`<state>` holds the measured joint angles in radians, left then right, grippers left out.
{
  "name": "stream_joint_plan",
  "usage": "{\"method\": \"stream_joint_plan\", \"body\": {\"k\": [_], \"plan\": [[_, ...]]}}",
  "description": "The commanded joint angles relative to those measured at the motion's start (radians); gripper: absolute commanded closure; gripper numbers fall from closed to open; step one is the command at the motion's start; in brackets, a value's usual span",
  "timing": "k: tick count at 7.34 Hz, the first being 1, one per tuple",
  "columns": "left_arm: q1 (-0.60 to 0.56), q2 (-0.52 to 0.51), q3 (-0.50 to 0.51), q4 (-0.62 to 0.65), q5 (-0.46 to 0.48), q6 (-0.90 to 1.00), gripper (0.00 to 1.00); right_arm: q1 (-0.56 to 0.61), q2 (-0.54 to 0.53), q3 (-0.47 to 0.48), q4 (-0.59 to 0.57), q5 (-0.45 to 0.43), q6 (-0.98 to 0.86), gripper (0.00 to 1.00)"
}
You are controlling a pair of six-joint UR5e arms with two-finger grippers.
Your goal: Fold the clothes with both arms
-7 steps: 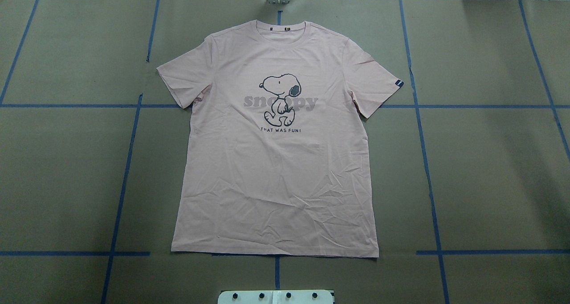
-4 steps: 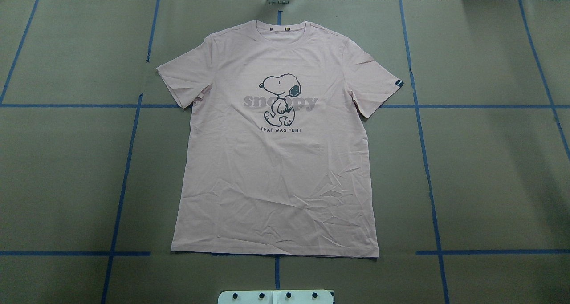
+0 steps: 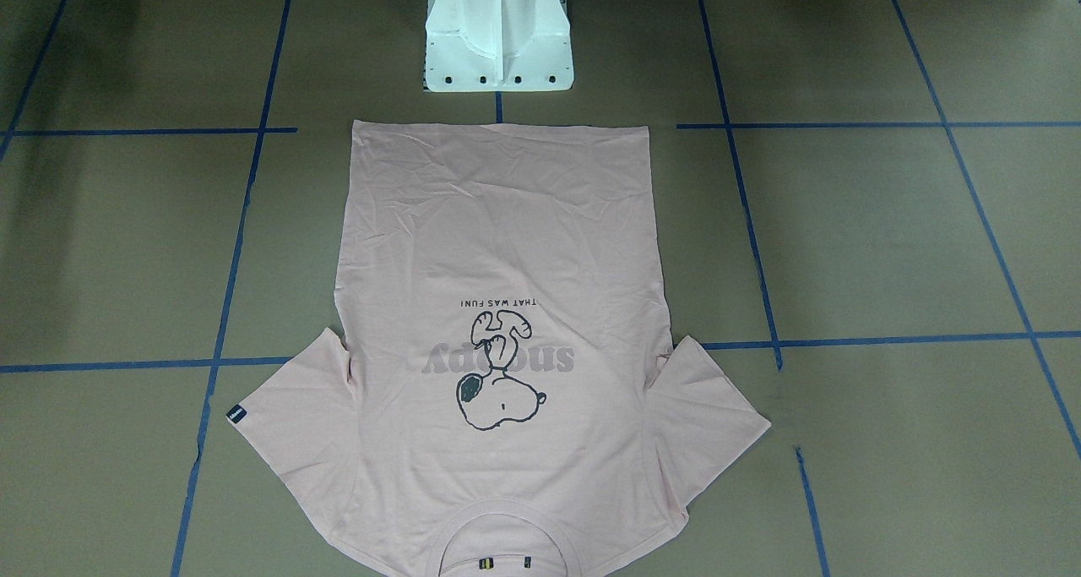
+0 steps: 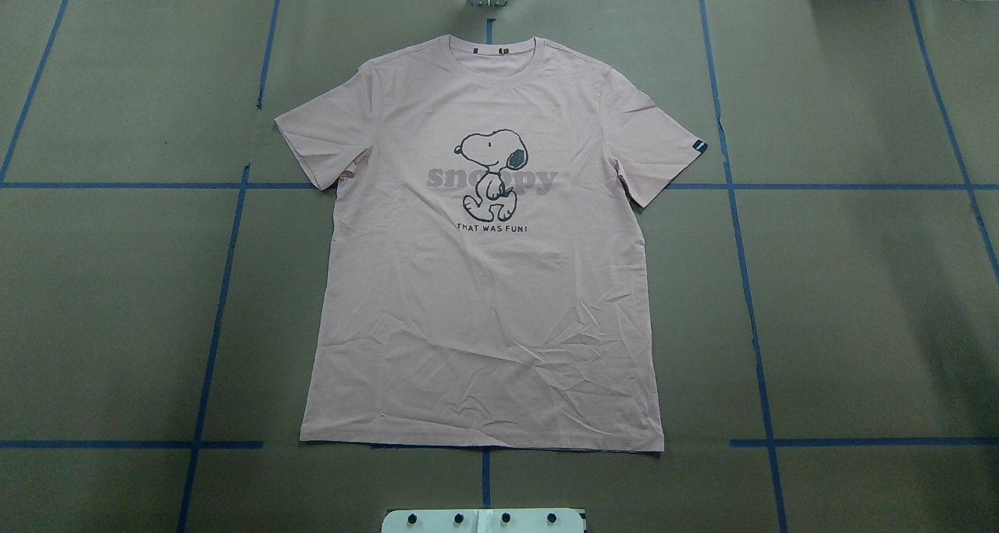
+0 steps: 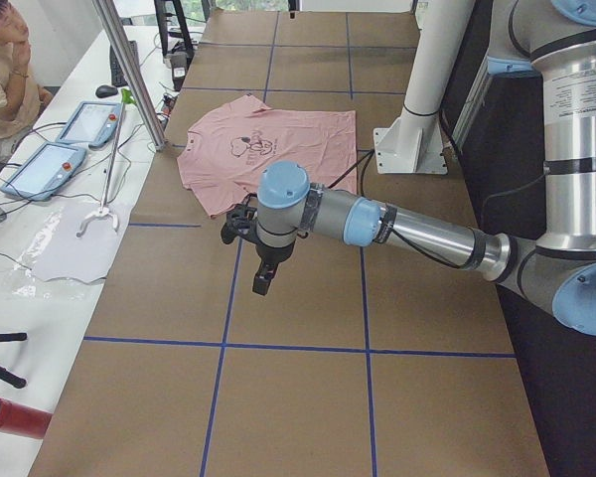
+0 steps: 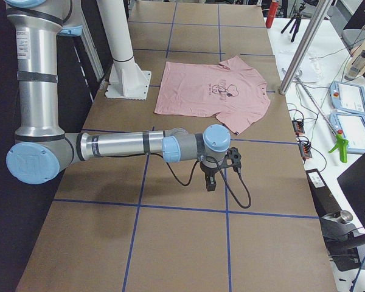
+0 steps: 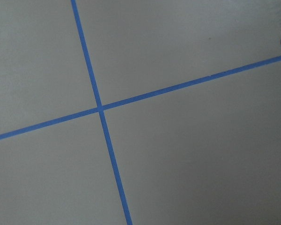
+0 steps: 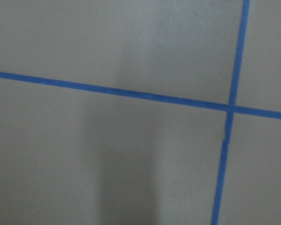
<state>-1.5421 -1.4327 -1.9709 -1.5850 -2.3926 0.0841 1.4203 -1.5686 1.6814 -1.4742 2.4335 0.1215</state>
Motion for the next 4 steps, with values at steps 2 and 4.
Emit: {"method": "stream_joint_plan", "body": {"k": [2,4], "plan": [[0.000,-0.003,0.006,-0.042,-0.028,-0.003,0.00,-0.182,0.287,-0.242,0.295,-0.001,0.547,0.01],[0.000,-0.003,0.006,-0.047,-0.028,-0.004,0.00,-0.326,0.417,-0.327,0.411,-0.153,0.912,0.06]]}}
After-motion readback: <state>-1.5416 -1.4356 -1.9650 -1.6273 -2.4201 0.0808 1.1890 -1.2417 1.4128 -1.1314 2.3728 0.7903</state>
